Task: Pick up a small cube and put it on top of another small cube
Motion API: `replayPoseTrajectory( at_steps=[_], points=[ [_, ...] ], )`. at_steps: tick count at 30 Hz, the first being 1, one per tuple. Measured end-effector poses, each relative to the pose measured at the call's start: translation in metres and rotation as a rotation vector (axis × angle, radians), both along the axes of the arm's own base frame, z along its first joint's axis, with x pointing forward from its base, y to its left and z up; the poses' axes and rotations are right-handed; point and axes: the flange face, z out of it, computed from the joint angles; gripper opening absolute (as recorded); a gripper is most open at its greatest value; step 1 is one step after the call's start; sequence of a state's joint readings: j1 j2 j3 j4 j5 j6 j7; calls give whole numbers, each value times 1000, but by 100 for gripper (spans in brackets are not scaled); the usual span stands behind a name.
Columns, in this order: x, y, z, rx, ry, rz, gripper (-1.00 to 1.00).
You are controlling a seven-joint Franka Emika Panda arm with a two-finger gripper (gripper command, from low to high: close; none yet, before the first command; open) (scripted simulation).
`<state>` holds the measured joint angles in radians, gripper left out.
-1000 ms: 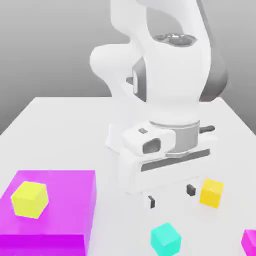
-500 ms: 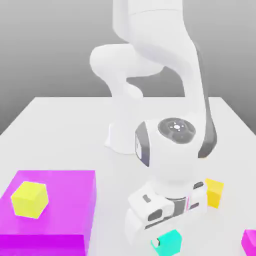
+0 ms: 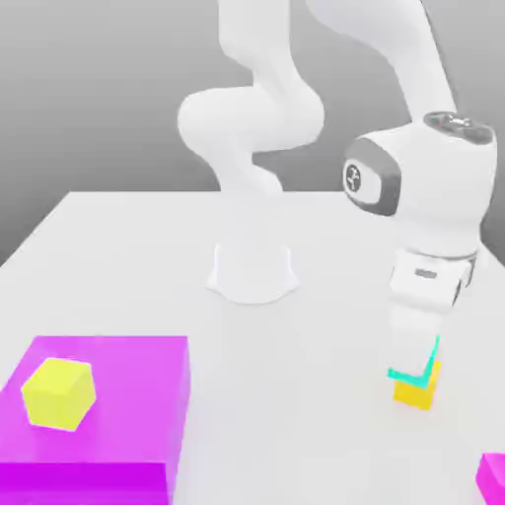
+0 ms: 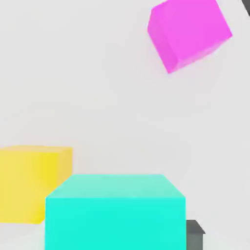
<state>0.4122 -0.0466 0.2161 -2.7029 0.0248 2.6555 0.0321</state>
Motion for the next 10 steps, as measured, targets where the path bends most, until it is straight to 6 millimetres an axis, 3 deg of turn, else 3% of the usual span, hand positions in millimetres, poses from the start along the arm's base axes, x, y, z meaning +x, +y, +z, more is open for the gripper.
replayPoseTrajectory(
  at_steps=[2, 7, 8, 10],
  points=[
    [-18, 6, -1, 0, -1, 101, -100],
    [-21, 5, -48, -2, -1, 125, -100],
    [-21, 5, -56, -2, -1, 125, 100],
    [-21, 5, -56, -2, -1, 125, 100]
  ],
)
